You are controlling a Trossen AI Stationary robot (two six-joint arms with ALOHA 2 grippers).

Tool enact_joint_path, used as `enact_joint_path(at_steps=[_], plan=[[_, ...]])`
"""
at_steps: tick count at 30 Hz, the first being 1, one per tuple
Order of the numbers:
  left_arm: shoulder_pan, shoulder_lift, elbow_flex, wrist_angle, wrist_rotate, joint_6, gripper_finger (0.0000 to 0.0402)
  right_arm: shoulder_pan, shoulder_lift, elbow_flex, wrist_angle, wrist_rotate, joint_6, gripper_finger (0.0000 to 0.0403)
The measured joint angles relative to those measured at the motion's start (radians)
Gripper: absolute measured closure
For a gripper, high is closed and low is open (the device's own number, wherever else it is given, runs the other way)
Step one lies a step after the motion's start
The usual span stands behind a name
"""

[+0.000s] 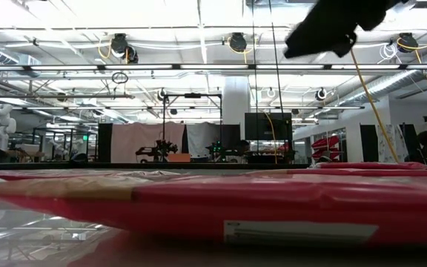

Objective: Sort popcorn bags into baskets
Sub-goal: Put the red popcorn bag into the blue bin

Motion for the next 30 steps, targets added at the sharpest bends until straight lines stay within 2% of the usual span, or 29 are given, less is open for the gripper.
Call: enact_joint_path(at_steps=[5, 9, 13, 17, 23, 30], plan=[[0.088, 0.058, 0.0, 0.098, -0.054, 0.088, 0.0357, -0.002, 0.0, 0.08, -0.379, 0.019, 0.158, 0.0263], [0.151, 0.11, 0.0, 0.196, -0.048, 0.196, 0.0357, -0.002, 0.001, 0.085, -0.614, 0.019, 0.176, 0.0258], [0.204, 0.151, 0.0, 0.281, -0.035, 0.303, 0.0357, -0.007, 0.0, 0.064, -0.825, 0.02, 0.192, 0.0234], [0.258, 0.18, 0.0, 0.351, -0.034, 0.378, 0.0357, -0.024, 0.0, 0.008, -0.907, 0.021, 0.239, 0.0194], [0.335, 0.207, 0.0, 0.439, 0.0, 0.5, 0.0357, -0.022, 0.001, -0.111, -0.912, 0.02, 0.254, 0.0136], [0.403, 0.239, 0.0, 0.505, 0.052, 0.61, 0.0357, -0.023, 0.001, -0.207, -0.871, 0.008, 0.224, 0.0109]])
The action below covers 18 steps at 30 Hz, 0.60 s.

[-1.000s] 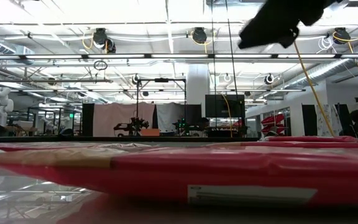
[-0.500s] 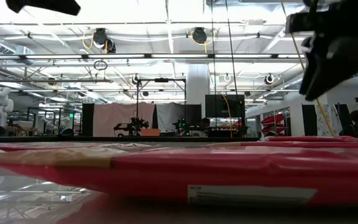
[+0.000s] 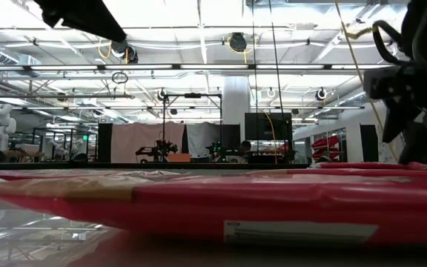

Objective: Sort popcorn bags into baskets
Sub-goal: Put the red popcorn bag into the blue bin

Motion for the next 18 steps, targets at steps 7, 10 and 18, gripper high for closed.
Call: enact_joint_path(at_steps=[7, 10, 18], plan=[[0.055, 0.008, 0.0, 0.078, 0.017, 0.122, 0.0357, -0.017, 0.0, -0.077, 0.08, -0.041, 0.016, 0.012], [0.074, 0.008, 0.0, 0.115, 0.034, 0.178, 0.0357, -0.039, -0.002, -0.097, 0.08, -0.038, 0.044, 0.0135], [0.108, 0.008, 0.0, 0.174, 0.094, 0.24, 0.0357, -0.077, -0.003, -0.173, 0.171, -0.035, 0.052, 0.023]])
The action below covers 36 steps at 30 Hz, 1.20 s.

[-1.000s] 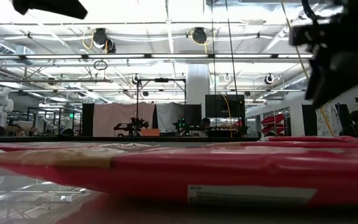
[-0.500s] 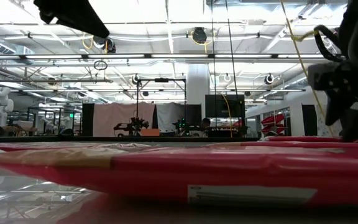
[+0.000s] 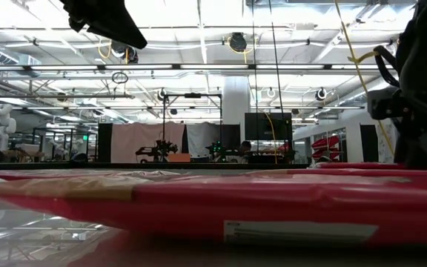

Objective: Sort popcorn bags into baskets
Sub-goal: Put the red popcorn bag into the blue bin

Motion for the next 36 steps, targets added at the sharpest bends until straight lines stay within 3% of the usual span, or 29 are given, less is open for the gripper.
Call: enact_joint_path(at_steps=[6, 8, 17, 21, 26, 30, 36], plan=[[0.002, 0.0, 0.0, 0.001, 0.012, 0.006, 0.0357, 0.0, 0.002, 0.007, 0.04, 0.006, 0.008, 0.0364], [0.002, 0.0, 0.0, 0.002, 0.028, 0.006, 0.0357, -0.002, 0.001, 0.019, 0.021, 0.02, -0.003, 0.0391], [0.001, 0.022, 0.0, 0.042, 0.038, 0.037, 0.0357, -0.002, -0.066, 0.163, 0.008, 0.066, -0.063, 0.0393], [0.001, 0.074, 0.001, 0.155, 0.045, 0.158, 0.0357, -0.001, -0.124, 0.211, 0.044, 0.065, -0.097, 0.0398], [0.004, 0.166, 0.0, 0.363, 0.088, 0.36, 0.035, -0.002, -0.207, 0.22, 0.221, 0.013, -0.195, 0.0398], [0.021, 0.219, 0.0, 0.497, 0.138, 0.455, 0.0309, -0.002, -0.248, 0.221, 0.372, -0.06, -0.266, 0.04], [0.06, 0.229, 0.0, 0.625, 0.225, 0.524, 0.0211, -0.007, -0.235, 0.221, 0.553, -0.152, -0.316, 0.04]])
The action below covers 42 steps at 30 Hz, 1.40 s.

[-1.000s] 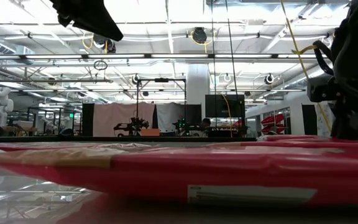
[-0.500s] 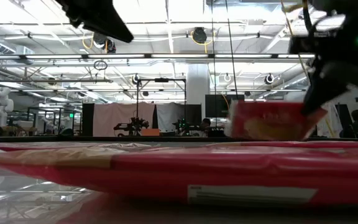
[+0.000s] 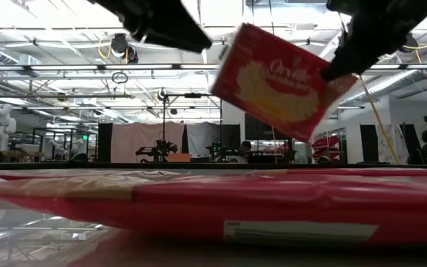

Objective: Sort popcorn bags into baskets
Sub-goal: Put the red popcorn bag into the blue bin

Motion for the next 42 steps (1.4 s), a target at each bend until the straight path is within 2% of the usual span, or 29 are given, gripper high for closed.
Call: enact_joint_path(at_steps=[3, 6, 8, 11, 16, 22, 24, 25, 28, 31, 36, 39, 42], plan=[[0.006, 0.0, 0.0, 0.082, 0.011, 0.118, 0.0172, -0.008, 0.037, 0.002, 0.051, -0.038, 0.0, 0.04], [0.031, -0.001, 0.0, 0.114, 0.12, 0.195, 0.015, -0.014, 0.082, 0.002, 0.107, -0.067, -0.014, 0.04], [0.057, 0.0, 0.0, 0.11, 0.192, 0.199, 0.0144, -0.014, 0.106, 0.001, 0.142, -0.076, -0.028, 0.04], [0.086, 0.0, 0.0, 0.083, 0.217, 0.201, 0.0151, -0.019, 0.137, 0.001, 0.218, -0.105, -0.064, 0.0399], [0.114, 0.0, 0.0, 0.049, 0.359, 0.224, 0.0202, -0.03, 0.156, 0.001, 0.267, -0.121, -0.082, 0.0399], [0.115, 0.0, 0.0, 0.054, 0.364, 0.25, 0.0335, -0.041, 0.156, 0.001, 0.27, -0.111, -0.097, 0.0399], [0.115, 0.0, 0.0, 0.056, 0.361, 0.249, 0.0376, -0.04, 0.156, 0.001, 0.27, -0.067, -0.097, 0.0399], [0.115, 0.0, 0.0, 0.057, 0.357, 0.242, 0.0382, -0.039, 0.156, 0.001, 0.269, -0.046, -0.1, 0.0398], [0.095, -0.02, -0.001, 0.055, 0.337, 0.21, 0.0372, -0.028, 0.156, 0.001, 0.279, 0.01, -0.113, 0.0383], [0.061, -0.057, -0.001, 0.046, 0.297, 0.161, 0.0361, -0.008, 0.143, 0.002, 0.282, 0.055, -0.14, 0.0348], [-0.012, -0.143, 0.0, -0.055, 0.197, 0.046, 0.0382, 0.022, 0.098, 0.002, 0.27, 0.142, -0.189, 0.0273], [-0.068, -0.189, 0.0, -0.125, 0.107, -0.06, 0.0382, 0.029, 0.085, 0.002, 0.27, 0.149, -0.216, 0.0236], [-0.122, -0.219, 0.001, -0.108, -0.017, -0.117, 0.0373, 0.027, 0.09, -0.003, 0.285, 0.15, -0.213, 0.0215]])
